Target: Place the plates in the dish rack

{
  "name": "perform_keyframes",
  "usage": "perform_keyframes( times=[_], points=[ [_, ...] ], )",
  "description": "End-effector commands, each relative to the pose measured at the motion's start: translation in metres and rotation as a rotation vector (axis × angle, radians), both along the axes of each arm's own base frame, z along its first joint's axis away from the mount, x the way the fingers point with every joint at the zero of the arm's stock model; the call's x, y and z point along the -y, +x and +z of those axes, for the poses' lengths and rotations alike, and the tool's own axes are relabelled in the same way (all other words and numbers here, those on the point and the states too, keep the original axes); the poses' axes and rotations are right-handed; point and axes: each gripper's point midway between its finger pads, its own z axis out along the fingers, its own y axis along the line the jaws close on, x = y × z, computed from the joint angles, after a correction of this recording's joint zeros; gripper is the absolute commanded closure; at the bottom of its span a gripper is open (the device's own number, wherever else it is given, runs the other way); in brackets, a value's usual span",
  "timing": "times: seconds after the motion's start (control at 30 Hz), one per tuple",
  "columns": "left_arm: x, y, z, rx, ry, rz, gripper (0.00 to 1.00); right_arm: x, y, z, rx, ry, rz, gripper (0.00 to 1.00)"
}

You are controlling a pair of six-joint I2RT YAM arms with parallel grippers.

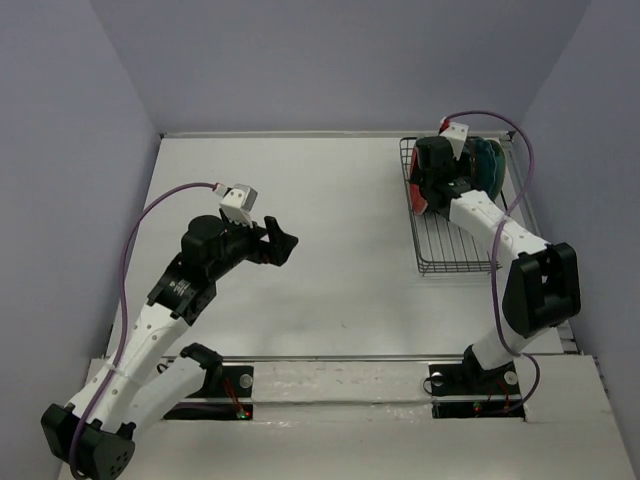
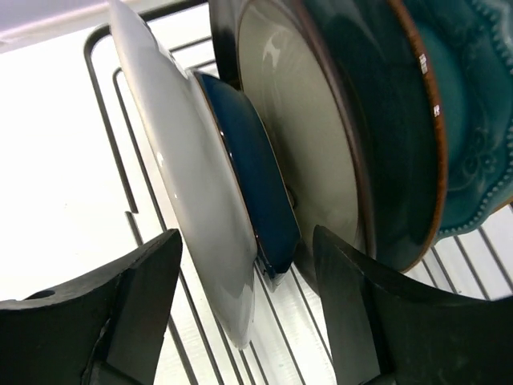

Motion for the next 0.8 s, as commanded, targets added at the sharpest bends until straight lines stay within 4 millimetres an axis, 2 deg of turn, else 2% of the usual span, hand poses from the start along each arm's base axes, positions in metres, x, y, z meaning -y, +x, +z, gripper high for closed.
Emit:
perform_keyframes(
  times=[0.0, 0.03, 0.07, 0.1, 0.2, 0.27, 0.37, 0.4, 0.47, 0.5, 0.6, 0.63, 0.73, 0.77],
  points=[
    [-0.003, 0.01, 0.022, 0.063, -0.015, 0.029, 0.01, 0.001, -0.004, 0.069, 0.17, 0.062, 0.02, 0.28],
    [-0.004, 0.011, 0.021, 0.061, -0.012, 0.035, 0.01, 0.0, -0.005, 0.079, 0.184, 0.059, 0.036, 0.27],
    [-0.006, 0.014, 0.02, 0.058, -0.01, 0.047, 0.01, -0.002, -0.013, 0.099, 0.224, 0.077, 0.065, 0.27],
    [-0.007, 0.014, 0.019, 0.057, -0.009, 0.052, 0.01, -0.004, -0.013, 0.099, 0.219, 0.08, 0.081, 0.26],
    [-0.01, 0.017, 0.02, 0.059, -0.006, 0.07, 0.01, -0.011, -0.028, 0.121, 0.265, 0.128, 0.145, 0.19],
    [-0.014, 0.02, 0.019, 0.06, 0.001, 0.092, 0.01, -0.026, -0.038, 0.129, 0.282, 0.189, 0.231, 0.14],
    [-0.02, 0.022, 0.022, 0.073, 0.0, 0.122, 0.01, -0.051, -0.068, 0.151, 0.343, 0.305, 0.396, 0.08],
    [-0.021, 0.021, 0.026, 0.087, -0.006, 0.127, 0.01, -0.061, -0.088, 0.156, 0.365, 0.347, 0.481, 0.07],
    [-0.024, 0.02, 0.036, 0.122, -0.026, 0.137, 0.01, -0.07, -0.109, 0.164, 0.406, 0.395, 0.56, 0.05],
    [-0.026, 0.015, 0.044, 0.152, -0.05, 0.14, 0.01, -0.077, -0.131, 0.171, 0.442, 0.417, 0.646, 0.0],
    [-0.028, 0.005, 0.063, 0.228, -0.111, 0.133, 0.01, -0.082, -0.164, 0.175, 0.464, 0.436, 0.733, 0.0],
    [-0.025, 0.002, 0.073, 0.257, -0.143, 0.117, 0.01, -0.077, -0.18, 0.18, 0.489, 0.435, 0.742, 0.0],
    [-0.025, -0.006, 0.086, 0.282, -0.188, 0.107, 0.01, -0.072, -0.208, 0.175, 0.485, 0.433, 0.768, 0.0],
    [-0.026, -0.007, 0.088, 0.282, -0.191, 0.11, 0.01, -0.065, -0.227, 0.189, 0.549, 0.43, 0.775, 0.0]
  ],
)
